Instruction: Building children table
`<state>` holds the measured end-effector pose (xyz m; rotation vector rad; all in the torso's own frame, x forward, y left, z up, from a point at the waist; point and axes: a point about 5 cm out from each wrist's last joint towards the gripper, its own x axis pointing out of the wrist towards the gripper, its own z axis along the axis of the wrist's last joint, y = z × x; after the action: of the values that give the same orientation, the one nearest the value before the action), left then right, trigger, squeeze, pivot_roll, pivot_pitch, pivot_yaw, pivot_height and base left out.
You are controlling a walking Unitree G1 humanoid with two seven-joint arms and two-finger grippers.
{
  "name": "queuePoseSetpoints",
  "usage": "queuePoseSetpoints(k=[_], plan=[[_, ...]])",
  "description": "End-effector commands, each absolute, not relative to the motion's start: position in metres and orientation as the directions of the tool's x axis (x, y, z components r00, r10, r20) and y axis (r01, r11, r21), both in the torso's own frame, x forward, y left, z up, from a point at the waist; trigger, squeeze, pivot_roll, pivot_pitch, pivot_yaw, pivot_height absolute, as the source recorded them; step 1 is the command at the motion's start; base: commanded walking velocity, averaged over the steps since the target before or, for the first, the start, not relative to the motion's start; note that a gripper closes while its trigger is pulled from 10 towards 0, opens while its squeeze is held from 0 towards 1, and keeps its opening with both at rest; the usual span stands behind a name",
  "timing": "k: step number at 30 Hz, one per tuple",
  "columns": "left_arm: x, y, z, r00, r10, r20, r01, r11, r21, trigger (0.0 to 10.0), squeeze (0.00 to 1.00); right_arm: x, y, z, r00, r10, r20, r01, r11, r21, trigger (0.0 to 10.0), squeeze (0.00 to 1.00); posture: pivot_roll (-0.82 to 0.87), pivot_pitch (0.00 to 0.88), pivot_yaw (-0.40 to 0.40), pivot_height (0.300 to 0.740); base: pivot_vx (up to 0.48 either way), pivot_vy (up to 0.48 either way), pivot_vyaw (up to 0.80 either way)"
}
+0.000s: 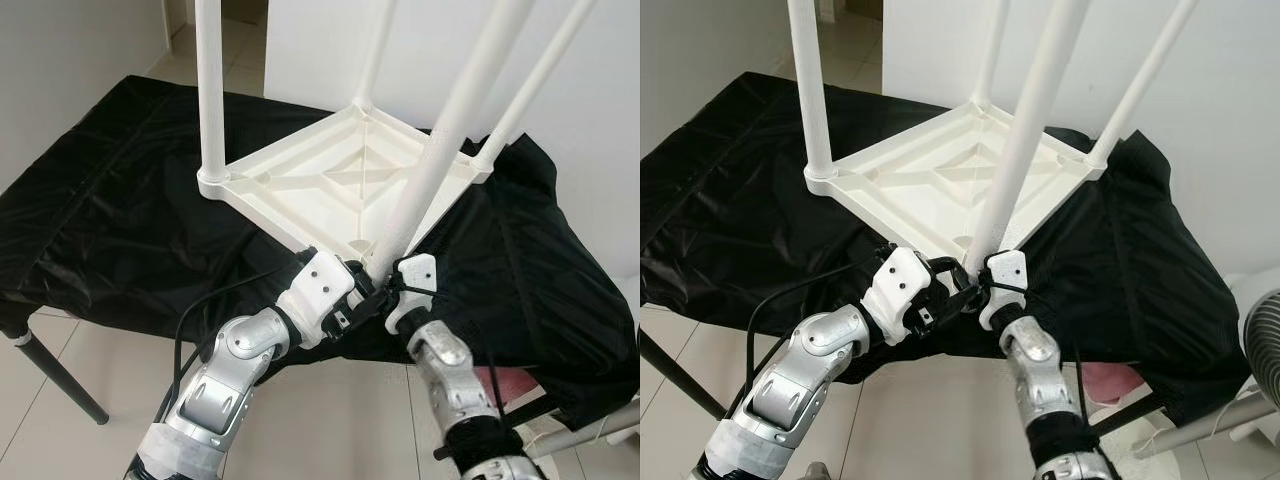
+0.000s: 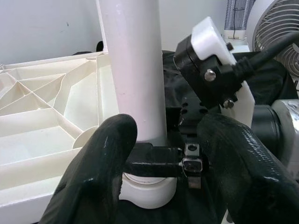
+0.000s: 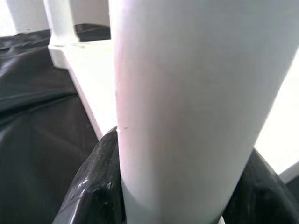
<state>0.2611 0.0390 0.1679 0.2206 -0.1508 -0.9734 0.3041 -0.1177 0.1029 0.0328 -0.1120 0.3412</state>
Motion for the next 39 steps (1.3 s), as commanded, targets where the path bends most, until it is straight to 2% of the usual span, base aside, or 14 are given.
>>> queuePoseSetpoints(k=[1,7,17,18,27,28,29,39], plan=[[0.260,0.035,0.163,0.557,-0.830,0.021,0.802,0.544,0.248,10.0,0.00,0.298,-0.124,0.083,0.963,0.270,0.013,-0.271,0.962,0.029,10.0,0.00,0.05,0.019,-0.126,0.740,0.000,0.000,0.00],[0.259,0.034,0.163,0.558,-0.829,0.023,0.801,0.546,0.245,10.0,0.00,0.304,-0.121,0.095,0.985,0.166,0.044,-0.170,0.980,0.101,10.0,0.00,0.06,0.022,-0.137,0.740,0.000,0.000,0.00],[0.259,0.031,0.164,0.552,-0.833,0.027,0.805,0.541,0.244,10.0,0.00,0.301,-0.101,0.102,0.974,0.218,0.065,-0.224,0.968,0.110,10.0,0.00,0.06,0.016,-0.141,0.740,0.000,0.000,0.00],[0.259,0.032,0.164,0.554,-0.832,0.027,0.803,0.542,0.246,10.0,0.00,0.300,-0.099,0.102,0.969,0.240,0.066,-0.246,0.963,0.114,10.0,1.00,0.06,0.016,-0.141,0.740,0.000,0.000,0.00],[0.260,0.033,0.164,0.557,-0.830,0.027,0.801,0.545,0.248,10.0,0.00,0.298,-0.104,0.105,0.943,0.325,0.075,-0.329,0.942,0.066,10.0,1.00,0.06,0.012,-0.142,0.740,0.000,0.000,0.00],[0.260,0.033,0.164,0.558,-0.830,0.027,0.800,0.546,0.247,10.0,0.00,0.298,-0.106,0.105,0.933,0.354,0.073,-0.358,0.932,0.063,10.0,0.93,0.06,0.012,-0.143,0.740,0.000,0.000,0.00],[0.260,0.033,0.164,0.558,-0.829,0.026,0.800,0.547,0.247,10.0,0.00,0.297,-0.108,0.106,0.921,0.383,0.075,-0.387,0.921,0.050,10.0,0.00,0.06,0.013,-0.142,0.740,0.000,0.000,0.00],[0.258,0.035,0.162,0.558,-0.830,0.019,0.801,0.544,0.248,10.0,0.00,0.305,-0.123,0.116,0.857,0.508,0.090,-0.508,0.861,-0.025,10.0,0.00,0.06,0.017,-0.140,0.740,0.000,0.000,0.00]])
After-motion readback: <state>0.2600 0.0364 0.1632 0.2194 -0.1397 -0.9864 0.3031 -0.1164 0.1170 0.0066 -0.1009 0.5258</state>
